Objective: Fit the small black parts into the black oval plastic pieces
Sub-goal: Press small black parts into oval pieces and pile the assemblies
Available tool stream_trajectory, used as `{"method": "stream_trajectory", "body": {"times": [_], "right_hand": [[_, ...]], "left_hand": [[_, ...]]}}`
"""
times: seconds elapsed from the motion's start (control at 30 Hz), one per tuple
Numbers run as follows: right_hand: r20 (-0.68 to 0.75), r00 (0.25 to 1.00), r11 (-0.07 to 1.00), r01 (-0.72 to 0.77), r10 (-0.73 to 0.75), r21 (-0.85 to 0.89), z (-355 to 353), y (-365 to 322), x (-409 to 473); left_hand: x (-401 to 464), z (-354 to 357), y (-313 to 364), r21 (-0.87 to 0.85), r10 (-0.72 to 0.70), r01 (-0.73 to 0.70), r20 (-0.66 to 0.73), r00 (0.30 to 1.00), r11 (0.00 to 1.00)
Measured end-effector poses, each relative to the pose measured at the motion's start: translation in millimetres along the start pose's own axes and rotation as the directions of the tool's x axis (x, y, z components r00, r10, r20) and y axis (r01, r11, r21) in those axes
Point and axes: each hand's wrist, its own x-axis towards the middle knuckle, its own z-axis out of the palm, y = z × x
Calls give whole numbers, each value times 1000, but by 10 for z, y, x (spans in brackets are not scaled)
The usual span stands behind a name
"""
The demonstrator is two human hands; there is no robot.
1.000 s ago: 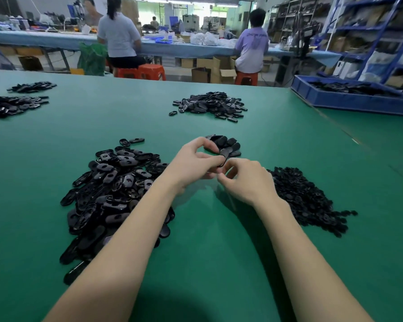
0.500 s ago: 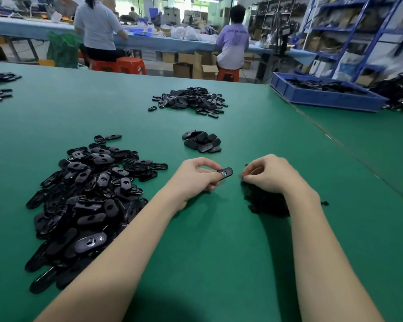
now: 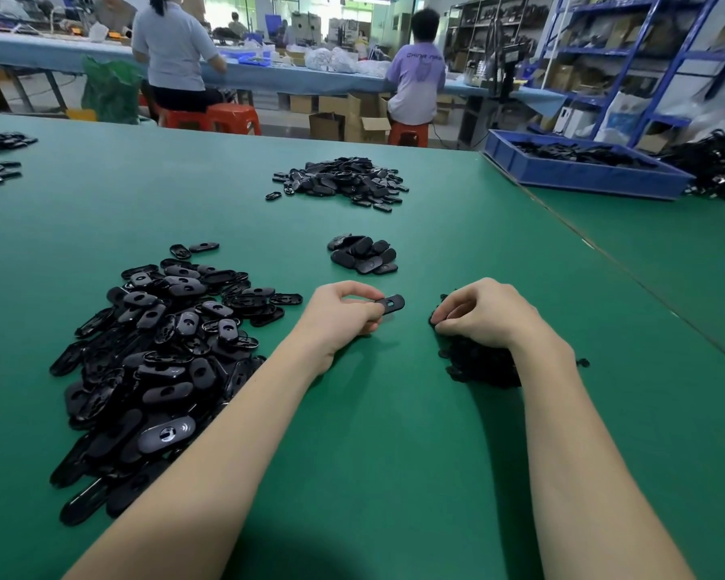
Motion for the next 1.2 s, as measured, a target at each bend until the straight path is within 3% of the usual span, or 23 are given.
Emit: {"method": "stream_trajectory", "body": {"times": [0.87, 0.97, 1.07, 1.2], "right_hand": [[-243, 970, 999, 36, -25, 40, 79, 90, 35], [-265, 962, 968, 120, -60, 218, 123, 9, 32], [-211, 972, 872, 189, -101, 452, 268, -200, 10], [-217, 971, 797, 209, -101, 567, 494, -388, -9]], "left_hand": [[47, -94, -13, 20, -20, 20, -7, 1000, 1000], [54, -109, -15, 36, -10, 11, -16, 1000, 999], [74, -134, -26, 91, 26, -19, -70, 997, 996], [78, -163, -33, 96, 54, -46, -79, 995, 994]]}}
